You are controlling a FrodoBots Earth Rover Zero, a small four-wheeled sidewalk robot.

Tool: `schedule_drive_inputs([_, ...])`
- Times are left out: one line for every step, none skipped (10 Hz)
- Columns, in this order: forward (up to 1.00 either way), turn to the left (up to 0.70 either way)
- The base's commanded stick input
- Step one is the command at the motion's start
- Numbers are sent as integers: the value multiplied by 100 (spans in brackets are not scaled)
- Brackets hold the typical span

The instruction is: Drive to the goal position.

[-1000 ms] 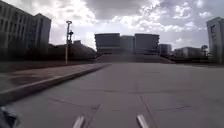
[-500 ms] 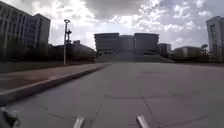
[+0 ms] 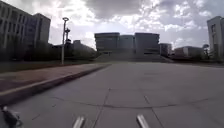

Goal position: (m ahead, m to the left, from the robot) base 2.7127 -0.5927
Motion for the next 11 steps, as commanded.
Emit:
schedule_drive_inputs([70,0])
schedule_drive_inputs([70,0])
schedule_drive_inputs([70,0])
schedule_drive_inputs([70,0])
schedule_drive_inputs([70,0])
schedule_drive_inputs([70,0])
schedule_drive_inputs([70,0])
schedule_drive_inputs([70,0])
schedule_drive_inputs([70,0])
schedule_drive_inputs([70,0])
schedule_drive_inputs([70,0])
